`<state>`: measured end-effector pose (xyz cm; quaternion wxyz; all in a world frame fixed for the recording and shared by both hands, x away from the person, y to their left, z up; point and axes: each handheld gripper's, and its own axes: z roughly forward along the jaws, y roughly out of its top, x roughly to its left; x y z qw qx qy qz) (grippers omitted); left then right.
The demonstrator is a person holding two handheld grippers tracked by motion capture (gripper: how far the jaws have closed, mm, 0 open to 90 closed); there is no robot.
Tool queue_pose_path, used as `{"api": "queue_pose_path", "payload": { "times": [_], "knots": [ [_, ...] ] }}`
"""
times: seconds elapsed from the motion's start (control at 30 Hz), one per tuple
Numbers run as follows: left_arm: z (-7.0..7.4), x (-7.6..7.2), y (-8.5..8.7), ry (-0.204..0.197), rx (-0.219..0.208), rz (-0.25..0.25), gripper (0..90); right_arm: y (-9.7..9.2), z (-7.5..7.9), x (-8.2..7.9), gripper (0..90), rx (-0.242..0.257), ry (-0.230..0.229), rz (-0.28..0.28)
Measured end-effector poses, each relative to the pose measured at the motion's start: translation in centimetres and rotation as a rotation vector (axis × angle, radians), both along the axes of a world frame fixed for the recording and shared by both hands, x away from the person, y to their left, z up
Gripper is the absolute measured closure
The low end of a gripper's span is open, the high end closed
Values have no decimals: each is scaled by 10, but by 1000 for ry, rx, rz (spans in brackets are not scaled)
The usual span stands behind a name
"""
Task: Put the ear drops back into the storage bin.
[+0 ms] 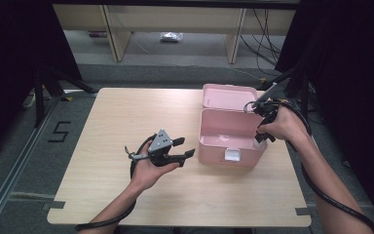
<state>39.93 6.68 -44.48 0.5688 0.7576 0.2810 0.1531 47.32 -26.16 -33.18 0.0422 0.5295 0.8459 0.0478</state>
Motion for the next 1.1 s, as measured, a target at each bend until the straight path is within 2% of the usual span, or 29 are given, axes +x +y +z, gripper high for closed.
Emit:
{"api": "queue_pose_path", "payload": {
  "times": [0.1, 0.3, 0.33, 0.57, 0.6, 0.63, 0.9, 0.97, 1.1],
  "knots": [
    [0, 0, 0, 1, 0, 0, 413, -2, -2, 2, 718, -6, -9, 25],
    [0, 0, 0, 2, -1, -1, 412, 0, -3, 3, 718, -7, 7, 5],
    [-1, 0, 0, 2, 0, -1, 413, -1, -3, 4, 718, -5, 3, 25],
    [-1, 0, 0, 3, 0, -1, 412, 2, -6, 4, 718, -11, 5, -4],
    [-1, 0, 0, 3, 0, -1, 412, 0, -6, 5, 718, -12, -2, 22],
    [-1, 0, 0, 3, 0, 0, 412, 0, -7, 6, 718, -10, 3, 24],
    [-2, -1, 0, 5, -1, -1, 412, 3, -11, 7, 718, -16, 18, 2],
    [-2, -1, -1, 5, -1, -2, 412, 1, -13, 9, 718, -18, 10, 23],
    [-2, -1, -1, 6, -1, -1, 412, 3, -15, 9, 718, -20, 18, 17]
  ]
}}
